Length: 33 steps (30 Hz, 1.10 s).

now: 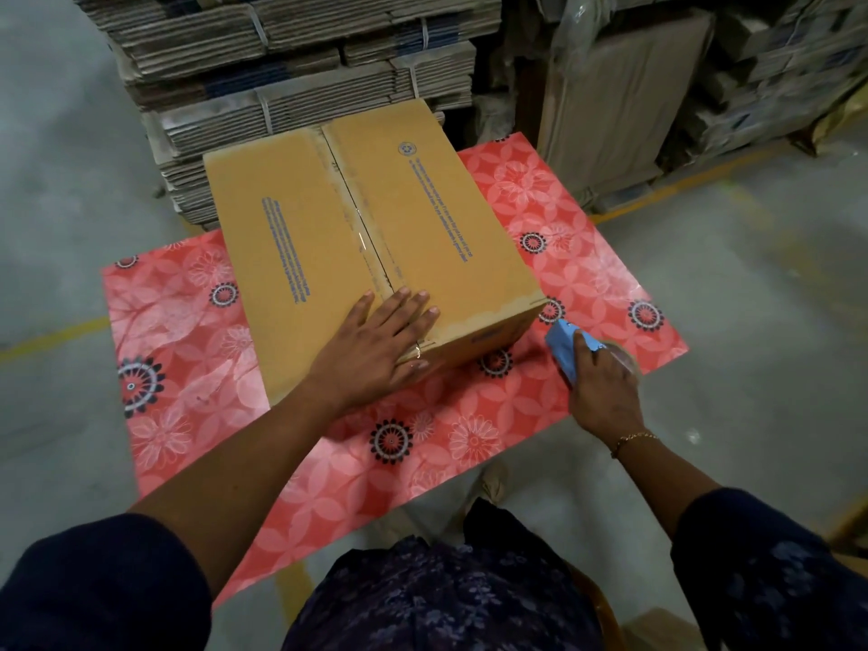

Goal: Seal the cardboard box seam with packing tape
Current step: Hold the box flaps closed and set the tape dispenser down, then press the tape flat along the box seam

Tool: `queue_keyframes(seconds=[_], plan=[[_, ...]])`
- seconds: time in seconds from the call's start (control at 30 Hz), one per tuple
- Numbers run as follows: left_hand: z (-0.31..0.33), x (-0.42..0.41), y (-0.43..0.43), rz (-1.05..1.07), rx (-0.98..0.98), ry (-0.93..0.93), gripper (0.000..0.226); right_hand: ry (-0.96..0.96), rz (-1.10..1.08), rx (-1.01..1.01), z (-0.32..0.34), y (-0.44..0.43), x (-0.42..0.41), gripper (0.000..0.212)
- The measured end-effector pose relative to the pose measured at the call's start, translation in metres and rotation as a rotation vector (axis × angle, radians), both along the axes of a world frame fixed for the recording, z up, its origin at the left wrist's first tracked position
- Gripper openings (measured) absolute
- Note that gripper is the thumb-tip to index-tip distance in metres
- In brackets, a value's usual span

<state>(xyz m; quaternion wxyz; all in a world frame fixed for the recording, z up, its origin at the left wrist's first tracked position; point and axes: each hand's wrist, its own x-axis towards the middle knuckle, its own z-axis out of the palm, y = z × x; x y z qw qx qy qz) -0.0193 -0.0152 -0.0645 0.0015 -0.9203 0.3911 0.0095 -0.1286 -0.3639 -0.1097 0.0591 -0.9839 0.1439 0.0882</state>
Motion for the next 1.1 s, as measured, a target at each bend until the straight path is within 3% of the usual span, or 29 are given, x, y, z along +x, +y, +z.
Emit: queue_keyframes(seconds=[0.17,0.43,0.53,0.6,0.67,0.73,0.8,0.83,0.97,1.1], plan=[[-0.001,0.002,0.0,0.0,0.031,-0.011,0.072,0.039,0.065,-0.035,-0.012,-0.026,0.024,0.086],[0.004,0.014,0.0,0.012,0.086,-0.002,0.072,0.032,0.154,0.039,-0.025,-0.031,0.031,0.082],[0.005,0.016,-0.001,0.013,0.095,-0.01,0.072,0.029,0.193,-0.059,-0.006,-0.033,0.032,0.071],[0.005,0.017,-0.001,0.013,0.097,-0.024,0.072,0.022,0.106,-0.174,0.016,-0.031,0.032,0.061],[0.005,0.017,-0.001,0.017,0.096,-0.032,0.071,-0.04,0.019,-0.166,0.033,-0.024,0.033,0.057],[0.005,0.016,-0.001,0.017,0.092,-0.036,0.071,-0.119,-0.01,0.161,0.041,-0.001,0.038,0.041],[0.006,0.015,-0.002,0.019,0.093,-0.033,0.071,-0.009,-0.074,0.747,0.045,0.034,0.052,0.022],[0.007,0.015,-0.002,0.021,0.094,-0.032,0.071,0.067,-0.113,0.944,0.046,0.053,0.059,0.017],[0.008,0.014,-0.002,0.02,0.093,-0.028,0.07,0.151,-0.179,1.215,0.049,0.108,0.077,0.011],[0.009,0.014,-0.002,0.015,0.088,-0.03,0.07,0.245,-0.237,1.327,0.052,0.126,0.074,0.008]])
